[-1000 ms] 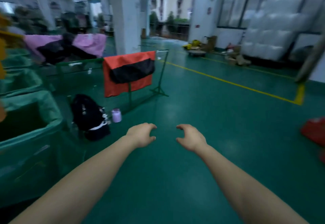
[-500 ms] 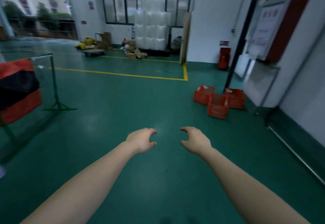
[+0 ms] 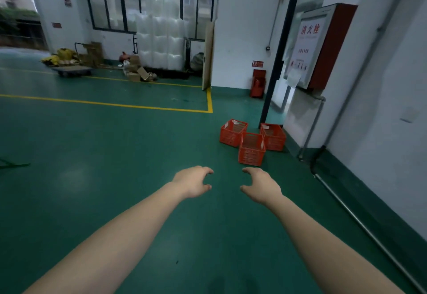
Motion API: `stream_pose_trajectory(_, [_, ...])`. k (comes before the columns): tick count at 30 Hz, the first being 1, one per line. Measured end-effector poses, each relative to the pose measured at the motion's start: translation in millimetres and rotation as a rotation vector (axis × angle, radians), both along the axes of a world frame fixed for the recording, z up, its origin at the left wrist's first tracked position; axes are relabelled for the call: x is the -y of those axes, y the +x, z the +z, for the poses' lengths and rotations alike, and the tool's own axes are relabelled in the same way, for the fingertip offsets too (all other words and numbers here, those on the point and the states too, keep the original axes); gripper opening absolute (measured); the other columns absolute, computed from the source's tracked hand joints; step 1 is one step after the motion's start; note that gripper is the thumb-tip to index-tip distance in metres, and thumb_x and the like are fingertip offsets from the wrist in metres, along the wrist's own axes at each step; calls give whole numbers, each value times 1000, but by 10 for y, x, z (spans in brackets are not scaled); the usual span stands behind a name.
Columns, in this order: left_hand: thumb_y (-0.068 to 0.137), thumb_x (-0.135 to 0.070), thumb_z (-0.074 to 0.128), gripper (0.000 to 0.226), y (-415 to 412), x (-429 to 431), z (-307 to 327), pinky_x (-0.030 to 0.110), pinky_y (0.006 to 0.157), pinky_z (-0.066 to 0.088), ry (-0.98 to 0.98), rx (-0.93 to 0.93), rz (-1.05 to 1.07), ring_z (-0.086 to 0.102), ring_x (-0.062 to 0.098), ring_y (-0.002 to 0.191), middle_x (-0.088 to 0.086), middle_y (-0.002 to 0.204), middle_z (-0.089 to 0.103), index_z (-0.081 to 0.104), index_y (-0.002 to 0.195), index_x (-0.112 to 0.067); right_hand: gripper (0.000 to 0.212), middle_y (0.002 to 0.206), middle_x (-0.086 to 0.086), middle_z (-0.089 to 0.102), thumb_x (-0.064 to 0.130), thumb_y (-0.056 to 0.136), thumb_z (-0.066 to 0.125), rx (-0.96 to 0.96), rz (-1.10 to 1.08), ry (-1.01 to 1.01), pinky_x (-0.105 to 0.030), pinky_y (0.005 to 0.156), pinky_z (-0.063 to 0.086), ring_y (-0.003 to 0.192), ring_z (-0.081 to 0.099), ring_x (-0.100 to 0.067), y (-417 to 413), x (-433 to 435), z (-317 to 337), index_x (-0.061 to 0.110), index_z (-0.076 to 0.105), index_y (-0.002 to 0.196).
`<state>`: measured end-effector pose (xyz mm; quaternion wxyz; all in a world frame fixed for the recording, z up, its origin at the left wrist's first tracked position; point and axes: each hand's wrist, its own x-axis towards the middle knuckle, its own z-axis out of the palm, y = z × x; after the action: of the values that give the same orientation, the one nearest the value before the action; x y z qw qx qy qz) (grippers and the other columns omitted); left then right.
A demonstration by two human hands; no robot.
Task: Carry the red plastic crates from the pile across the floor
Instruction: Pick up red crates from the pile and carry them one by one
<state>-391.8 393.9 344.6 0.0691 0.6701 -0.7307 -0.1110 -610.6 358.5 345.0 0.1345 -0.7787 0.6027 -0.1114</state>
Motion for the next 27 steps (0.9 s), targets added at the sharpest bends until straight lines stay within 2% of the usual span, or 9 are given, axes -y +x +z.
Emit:
stream_pose_trajectory(11, [90,-45,57,56,-124,2130,-201,35,97,46,40,15,-76,49,18,127,-5,141,48,39,142,-33,67,150,1,37,34,85,63,-8,-91,48,-39,95,49,134,40,-20,-197,1970,-228,25,37,146])
stream_pose_trajectory(22, [90,-45,58,56,475,5145,-163,38,99,46,28,11,-155,50,19,127,-3,141,49,40,142,-32,69,148,-2,41,34,84,65,32,-161,54,-42,100,46,131,44,-23,448,4742,-274,22,36,146])
stream_pose_trajectory(27, [91,-45,57,57,591,6221,-233,38,99,45,62,28,-197,49,20,127,-2,140,49,39,143,-32,65,138,-4,50,36,79,64,75,-197,106,-43,97,48,121,52,-25,588,5787,-337,24,44,140])
